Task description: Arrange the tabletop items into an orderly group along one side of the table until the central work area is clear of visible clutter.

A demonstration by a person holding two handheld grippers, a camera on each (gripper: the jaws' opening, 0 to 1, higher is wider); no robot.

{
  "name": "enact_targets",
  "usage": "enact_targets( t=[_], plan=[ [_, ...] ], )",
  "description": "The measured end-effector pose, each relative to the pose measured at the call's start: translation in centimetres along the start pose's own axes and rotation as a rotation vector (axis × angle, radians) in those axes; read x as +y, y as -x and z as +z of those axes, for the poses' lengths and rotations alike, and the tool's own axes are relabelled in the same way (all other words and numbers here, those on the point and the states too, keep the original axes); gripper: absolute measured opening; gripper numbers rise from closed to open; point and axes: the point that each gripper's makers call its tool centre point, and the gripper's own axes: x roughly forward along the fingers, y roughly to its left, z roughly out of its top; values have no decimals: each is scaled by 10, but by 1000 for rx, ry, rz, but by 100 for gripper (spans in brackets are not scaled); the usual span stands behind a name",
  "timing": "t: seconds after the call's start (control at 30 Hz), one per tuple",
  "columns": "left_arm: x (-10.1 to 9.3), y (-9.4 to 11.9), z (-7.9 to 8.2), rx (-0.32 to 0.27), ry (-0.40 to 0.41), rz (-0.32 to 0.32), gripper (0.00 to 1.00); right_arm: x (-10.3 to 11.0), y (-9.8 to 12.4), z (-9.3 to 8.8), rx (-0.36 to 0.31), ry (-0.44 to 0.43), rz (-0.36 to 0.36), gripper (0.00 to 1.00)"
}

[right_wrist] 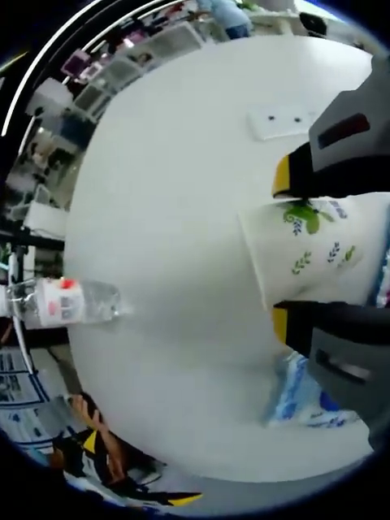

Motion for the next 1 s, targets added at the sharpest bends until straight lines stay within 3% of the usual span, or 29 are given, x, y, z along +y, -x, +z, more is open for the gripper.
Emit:
enact_targets(
  t=[0.43, 1.0],
  plan=[
    [0, 0, -4, 8, 5, -2, 100, -1, -1, 1, 19, 21, 9, 42],
    [-1, 1, 7, -13, -3, -2, 100, -3, 2, -1, 29, 10, 6, 39]
  ],
)
